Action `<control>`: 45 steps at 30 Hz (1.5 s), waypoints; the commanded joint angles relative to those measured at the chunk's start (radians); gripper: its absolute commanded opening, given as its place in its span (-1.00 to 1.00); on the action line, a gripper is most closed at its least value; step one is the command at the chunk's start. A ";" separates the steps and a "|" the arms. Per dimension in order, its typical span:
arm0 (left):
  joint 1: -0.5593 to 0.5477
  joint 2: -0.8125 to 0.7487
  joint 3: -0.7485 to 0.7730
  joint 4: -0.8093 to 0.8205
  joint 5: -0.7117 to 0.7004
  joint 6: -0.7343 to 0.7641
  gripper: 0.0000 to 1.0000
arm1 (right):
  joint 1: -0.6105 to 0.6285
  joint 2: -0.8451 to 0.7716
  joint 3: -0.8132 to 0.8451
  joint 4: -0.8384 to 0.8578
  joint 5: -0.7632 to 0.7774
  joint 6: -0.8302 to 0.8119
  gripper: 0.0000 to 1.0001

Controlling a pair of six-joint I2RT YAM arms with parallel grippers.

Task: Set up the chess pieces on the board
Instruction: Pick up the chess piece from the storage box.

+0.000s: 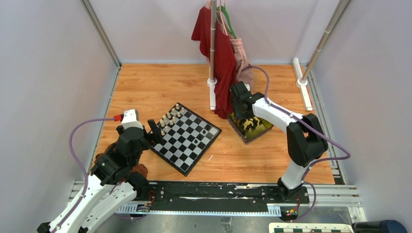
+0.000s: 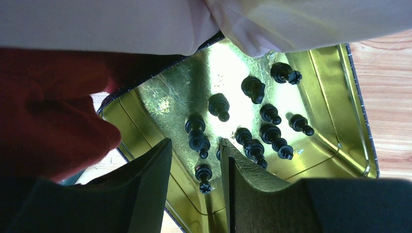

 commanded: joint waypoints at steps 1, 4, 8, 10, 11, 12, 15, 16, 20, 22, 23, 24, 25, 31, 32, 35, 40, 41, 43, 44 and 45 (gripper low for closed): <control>-0.010 0.004 -0.014 0.013 -0.017 0.001 1.00 | -0.015 0.027 0.024 -0.007 -0.014 0.008 -0.09; -0.010 0.004 -0.015 0.012 -0.018 0.001 1.00 | -0.015 0.033 0.017 -0.003 -0.016 0.011 -0.10; -0.010 0.006 -0.016 0.012 -0.020 -0.001 1.00 | -0.016 0.042 0.007 0.003 -0.022 0.012 -0.10; -0.010 0.005 -0.016 0.013 -0.020 0.000 1.00 | -0.018 0.045 0.004 0.006 -0.024 0.016 -0.11; -0.010 0.007 -0.015 0.013 -0.020 0.000 1.00 | -0.019 0.047 0.001 0.008 -0.025 0.017 -0.11; -0.010 0.008 -0.015 0.013 -0.020 -0.001 1.00 | -0.019 0.047 0.000 0.010 -0.028 0.018 -0.11; -0.010 0.009 -0.014 0.010 -0.022 -0.002 1.00 | -0.022 0.050 -0.009 0.018 -0.033 0.022 -0.12; -0.010 0.009 -0.015 0.010 -0.022 -0.002 1.00 | -0.023 0.051 -0.011 0.020 -0.033 0.024 -0.13; -0.011 0.011 -0.014 0.009 -0.021 -0.003 1.00 | -0.030 0.054 -0.022 0.029 -0.039 0.026 -0.15; -0.011 0.012 -0.015 0.010 -0.022 -0.003 1.00 | -0.034 0.057 -0.027 0.034 -0.041 0.029 -0.17; -0.011 0.014 -0.013 0.008 -0.022 -0.003 1.00 | -0.035 0.057 -0.030 0.035 -0.042 0.032 -0.18; -0.011 0.013 -0.013 0.008 -0.021 -0.004 1.00 | -0.037 0.058 -0.034 0.037 -0.043 0.032 -0.19; -0.011 0.014 -0.013 0.007 -0.022 -0.004 1.00 | -0.038 0.059 -0.038 0.038 -0.045 0.034 -0.20; -0.011 0.017 -0.013 0.007 -0.022 -0.003 1.00 | -0.038 0.056 -0.054 0.049 -0.052 0.044 -0.25; -0.011 0.018 -0.012 0.007 -0.022 -0.003 1.00 | -0.039 0.056 -0.057 0.051 -0.054 0.043 -0.25; -0.012 0.021 -0.012 0.008 -0.023 -0.003 1.00 | -0.038 0.057 -0.061 0.053 -0.054 0.044 -0.29; -0.012 0.021 -0.012 0.008 -0.023 -0.003 1.00 | -0.038 0.057 -0.061 0.053 -0.051 0.039 -0.55; -0.011 0.021 -0.013 0.008 -0.022 -0.003 1.00 | -0.039 0.056 -0.059 0.053 -0.051 0.038 -0.62; -0.012 0.020 -0.012 0.007 -0.022 -0.003 1.00 | -0.039 0.054 -0.057 0.049 -0.050 0.036 -0.82; -0.011 0.020 -0.012 0.008 -0.022 -0.004 1.00 | -0.038 0.052 -0.055 0.047 -0.048 0.036 -0.91; -0.011 0.019 -0.012 0.008 -0.022 -0.003 1.00 | -0.039 0.051 -0.055 0.046 -0.046 0.033 -0.95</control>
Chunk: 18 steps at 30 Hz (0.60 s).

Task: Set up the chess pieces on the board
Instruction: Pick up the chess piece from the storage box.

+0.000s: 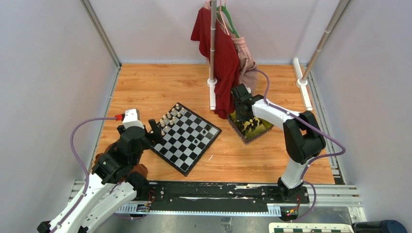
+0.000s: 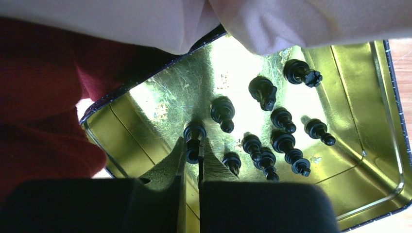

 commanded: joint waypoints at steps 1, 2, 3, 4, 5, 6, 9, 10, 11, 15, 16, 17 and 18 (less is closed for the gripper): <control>-0.013 0.001 -0.012 0.007 -0.020 -0.003 1.00 | -0.012 0.006 -0.008 -0.015 0.006 0.001 -0.99; -0.013 0.001 -0.013 0.008 -0.020 -0.003 1.00 | -0.013 0.000 -0.008 -0.017 0.009 -0.001 -1.00; -0.013 0.000 -0.013 0.008 -0.021 -0.004 1.00 | -0.013 -0.005 -0.006 -0.018 0.010 -0.004 -1.00; -0.013 -0.001 -0.013 0.008 -0.020 -0.003 1.00 | -0.013 -0.011 -0.005 -0.020 0.012 -0.005 -1.00; -0.013 0.000 -0.013 0.007 -0.020 -0.003 1.00 | -0.013 -0.019 -0.004 -0.023 0.014 -0.007 -1.00; -0.014 -0.001 -0.012 0.008 -0.020 -0.003 1.00 | -0.013 -0.025 -0.001 -0.025 0.015 -0.007 -1.00; -0.014 -0.001 -0.013 0.008 -0.021 -0.004 1.00 | -0.012 -0.049 0.004 -0.037 0.018 -0.011 -1.00; -0.014 -0.003 -0.013 0.007 -0.021 -0.004 1.00 | -0.013 -0.058 0.006 -0.040 0.019 -0.012 -1.00; -0.013 -0.004 -0.012 0.007 -0.021 -0.004 1.00 | -0.012 -0.069 0.007 -0.044 0.020 -0.013 -1.00; -0.013 -0.020 -0.013 0.007 -0.025 -0.006 1.00 | -0.011 -0.108 0.009 -0.062 0.028 -0.022 -1.00; -0.013 -0.020 -0.014 0.007 -0.024 -0.007 1.00 | -0.011 -0.118 0.008 -0.065 0.028 -0.024 -1.00; -0.013 -0.021 -0.014 0.008 -0.026 -0.006 1.00 | -0.011 -0.127 0.007 -0.068 0.028 -0.025 -1.00; -0.014 -0.021 -0.014 0.007 -0.027 -0.006 1.00 | -0.012 -0.137 0.005 -0.071 0.029 -0.027 -1.00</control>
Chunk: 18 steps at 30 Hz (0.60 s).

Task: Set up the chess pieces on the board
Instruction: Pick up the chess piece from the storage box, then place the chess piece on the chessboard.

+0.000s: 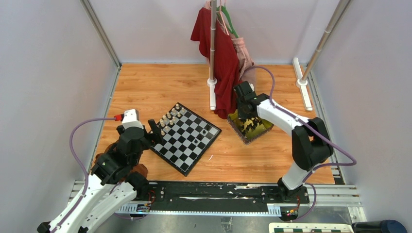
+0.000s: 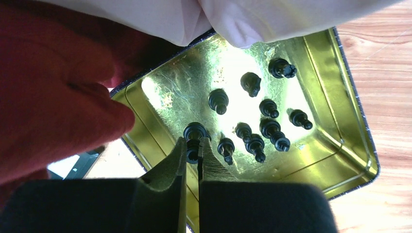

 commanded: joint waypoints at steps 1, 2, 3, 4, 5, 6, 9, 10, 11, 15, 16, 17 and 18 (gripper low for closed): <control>-0.012 -0.010 -0.013 0.008 -0.025 -0.006 1.00 | -0.010 -0.061 0.003 -0.048 0.025 -0.017 -1.00; -0.013 -0.009 -0.013 0.008 -0.023 -0.005 1.00 | -0.009 -0.069 0.002 -0.052 0.025 -0.018 -1.00; -0.013 -0.007 -0.013 0.008 -0.022 -0.005 1.00 | -0.007 -0.080 -0.002 -0.055 0.024 -0.016 -1.00; -0.013 -0.008 -0.013 0.009 -0.021 -0.004 1.00 | -0.004 -0.090 -0.004 -0.059 0.025 -0.018 -1.00; -0.012 -0.007 -0.012 0.009 -0.021 -0.003 1.00 | 0.000 -0.100 -0.006 -0.064 0.025 -0.021 -1.00; -0.013 -0.007 -0.013 0.009 -0.020 -0.003 1.00 | 0.006 -0.115 -0.007 -0.070 0.025 -0.024 -1.00; -0.013 -0.005 -0.013 0.010 -0.016 -0.002 1.00 | 0.036 -0.153 -0.009 -0.088 0.031 -0.042 -1.00; -0.013 -0.005 -0.013 0.010 -0.015 -0.001 1.00 | 0.050 -0.160 -0.009 -0.093 0.032 -0.046 -1.00; -0.013 -0.004 -0.013 0.010 -0.014 -0.001 1.00 | 0.066 -0.175 -0.006 -0.101 0.035 -0.053 -1.00; -0.014 0.001 -0.013 0.010 -0.011 0.000 1.00 | 0.149 -0.206 0.013 -0.136 0.037 -0.075 -1.00; -0.014 0.003 -0.012 0.011 -0.009 0.000 1.00 | 0.181 -0.207 0.021 -0.147 0.037 -0.077 -1.00; -0.014 0.005 -0.013 0.011 -0.009 0.000 1.00 | 0.197 -0.207 0.028 -0.157 0.036 -0.079 -1.00; -0.014 0.006 -0.012 0.012 -0.007 -0.001 1.00 | 0.222 -0.205 0.037 -0.168 0.036 -0.081 -1.00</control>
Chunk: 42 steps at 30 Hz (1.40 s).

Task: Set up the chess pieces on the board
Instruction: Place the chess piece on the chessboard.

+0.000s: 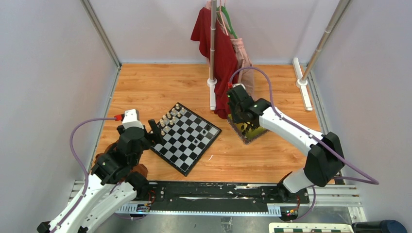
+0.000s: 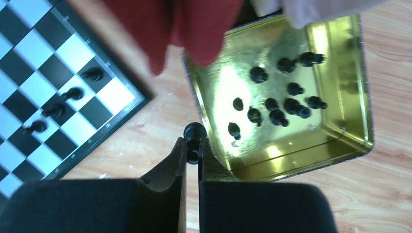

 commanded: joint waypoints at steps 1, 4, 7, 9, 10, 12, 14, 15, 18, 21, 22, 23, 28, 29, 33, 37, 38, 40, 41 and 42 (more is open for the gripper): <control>-0.012 0.008 -0.012 0.013 -0.009 -0.001 1.00 | 0.109 -0.009 0.042 -0.087 0.011 -0.030 -1.00; -0.012 0.008 -0.011 0.012 -0.007 0.000 1.00 | 0.194 0.009 0.064 -0.100 0.008 -0.028 -1.00; -0.012 0.007 -0.012 0.012 -0.006 0.000 1.00 | 0.269 0.040 0.089 -0.105 0.023 -0.027 -1.00; -0.012 0.007 -0.011 0.011 -0.008 0.000 1.00 | 0.310 0.074 0.111 -0.112 0.028 -0.026 -1.00; -0.012 0.006 -0.011 0.013 -0.007 0.000 1.00 | 0.328 0.088 0.120 -0.113 0.029 -0.026 -1.00; -0.012 0.004 -0.012 0.011 -0.008 0.000 1.00 | 0.363 0.116 0.141 -0.114 0.026 -0.024 -1.00; -0.012 0.003 -0.012 0.010 -0.010 0.000 1.00 | 0.398 0.145 0.164 -0.113 0.028 -0.024 -1.00; -0.012 0.001 -0.012 0.011 -0.011 0.000 1.00 | 0.406 0.157 0.170 -0.114 0.027 -0.023 -1.00; -0.012 -0.003 -0.013 0.010 -0.014 -0.001 1.00 | 0.439 0.198 0.200 -0.114 0.024 -0.022 -1.00; -0.012 -0.005 -0.014 0.010 -0.017 -0.003 1.00 | 0.467 0.231 0.224 -0.115 0.016 -0.021 -1.00; -0.012 -0.008 -0.014 0.011 -0.017 -0.003 1.00 | 0.472 0.239 0.229 -0.115 0.015 -0.022 -1.00; -0.012 -0.010 -0.015 0.011 -0.018 -0.003 1.00 | 0.480 0.249 0.236 -0.115 0.012 -0.022 -1.00; -0.012 -0.008 -0.015 0.011 -0.018 -0.005 1.00 | 0.504 0.290 0.256 -0.111 0.003 -0.023 -1.00; -0.012 -0.007 -0.015 0.011 -0.019 -0.005 1.00 | 0.506 0.295 0.258 -0.111 0.002 -0.022 -1.00; -0.012 -0.005 -0.015 0.011 -0.018 -0.004 1.00 | 0.509 0.315 0.263 -0.104 0.011 -0.029 -1.00; -0.012 -0.004 -0.014 0.011 -0.017 -0.005 1.00 | 0.507 0.334 0.266 -0.099 0.011 -0.040 -1.00; -0.013 -0.003 -0.014 0.010 -0.018 -0.004 1.00 | 0.508 0.340 0.267 -0.097 0.006 -0.042 -1.00; -0.014 -0.001 -0.014 0.011 -0.019 -0.005 1.00 | 0.508 0.348 0.272 -0.094 -0.008 -0.042 -1.00; -0.013 0.000 -0.013 0.011 -0.018 -0.004 1.00 | 0.507 0.350 0.273 -0.094 -0.012 -0.043 -1.00; -0.012 0.001 -0.014 0.010 -0.019 -0.005 1.00 | 0.508 0.353 0.276 -0.094 -0.015 -0.043 -1.00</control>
